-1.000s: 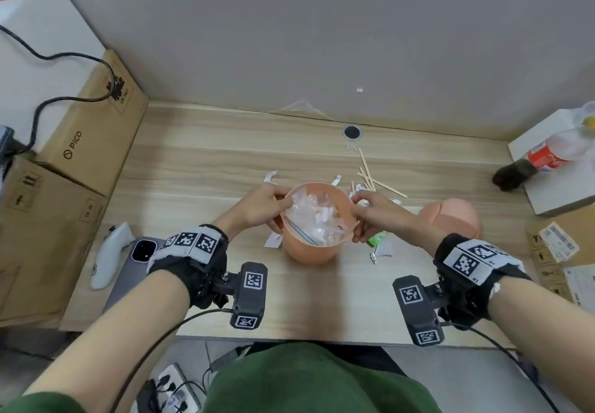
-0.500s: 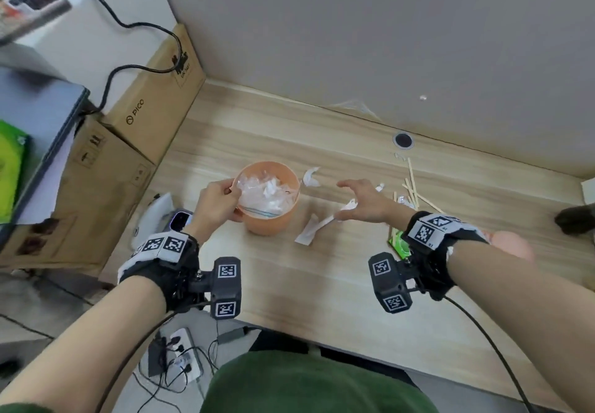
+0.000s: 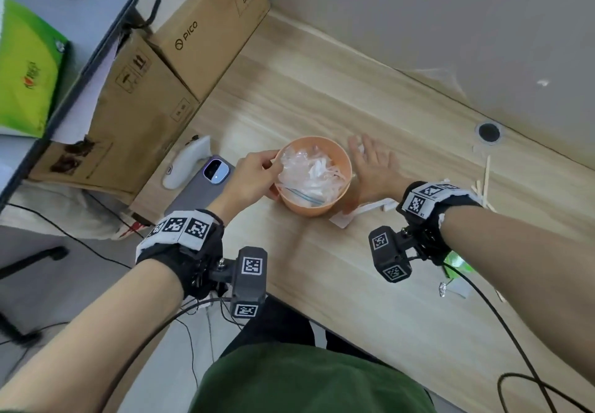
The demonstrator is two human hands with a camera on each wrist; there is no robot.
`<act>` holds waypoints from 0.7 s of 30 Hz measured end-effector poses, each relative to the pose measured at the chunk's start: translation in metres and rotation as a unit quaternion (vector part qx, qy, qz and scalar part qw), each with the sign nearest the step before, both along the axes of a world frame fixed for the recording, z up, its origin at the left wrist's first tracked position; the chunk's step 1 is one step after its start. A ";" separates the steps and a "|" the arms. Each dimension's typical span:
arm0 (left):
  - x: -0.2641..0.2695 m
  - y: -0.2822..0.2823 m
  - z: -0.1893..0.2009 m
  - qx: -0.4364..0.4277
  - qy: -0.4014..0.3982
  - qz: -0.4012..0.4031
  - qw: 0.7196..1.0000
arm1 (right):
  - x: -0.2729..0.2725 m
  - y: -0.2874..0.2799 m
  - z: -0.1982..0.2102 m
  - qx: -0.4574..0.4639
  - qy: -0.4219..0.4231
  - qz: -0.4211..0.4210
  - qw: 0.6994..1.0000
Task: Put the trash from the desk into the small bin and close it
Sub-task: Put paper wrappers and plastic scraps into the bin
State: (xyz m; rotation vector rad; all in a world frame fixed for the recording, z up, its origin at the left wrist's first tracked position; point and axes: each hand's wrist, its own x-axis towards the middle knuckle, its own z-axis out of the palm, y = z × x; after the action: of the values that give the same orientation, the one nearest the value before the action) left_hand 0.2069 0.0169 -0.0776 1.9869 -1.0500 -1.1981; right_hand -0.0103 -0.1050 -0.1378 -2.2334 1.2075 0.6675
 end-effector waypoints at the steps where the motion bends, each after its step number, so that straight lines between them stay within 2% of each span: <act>1: 0.001 -0.001 0.000 -0.001 0.002 -0.002 1.000 | 0.000 0.001 -0.008 0.009 0.015 0.016 1.000; 5: 0.002 -0.001 -0.002 -0.010 -0.002 -0.010 1.000 | -0.009 0.018 -0.026 0.010 0.020 0.056 0.998; 8: 0.001 -0.001 -0.002 -0.021 -0.008 -0.008 1.000 | -0.020 0.028 -0.024 -0.037 -0.043 0.036 0.998; 11: -0.001 0.000 -0.004 -0.033 -0.009 -0.007 0.999 | -0.031 0.035 -0.022 -0.056 -0.126 0.009 0.990; 13: -0.003 0.001 -0.005 -0.042 -0.013 -0.005 0.999 | -0.039 0.039 -0.022 -0.064 -0.153 -0.014 0.986; 18: -0.004 0.002 -0.007 -0.048 -0.014 -0.001 0.999 | -0.052 0.042 -0.023 -0.054 -0.115 -0.001 0.992; 21: -0.006 0.004 -0.007 -0.049 -0.017 -0.005 0.999 | -0.056 0.038 -0.019 -0.033 -0.092 -0.026 0.995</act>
State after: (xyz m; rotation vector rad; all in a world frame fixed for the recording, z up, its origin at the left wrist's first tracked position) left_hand 0.2005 0.0208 -0.0850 1.9341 -1.1157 -1.1018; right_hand -0.0663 -0.0674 -0.1564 -2.2532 1.2059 0.3961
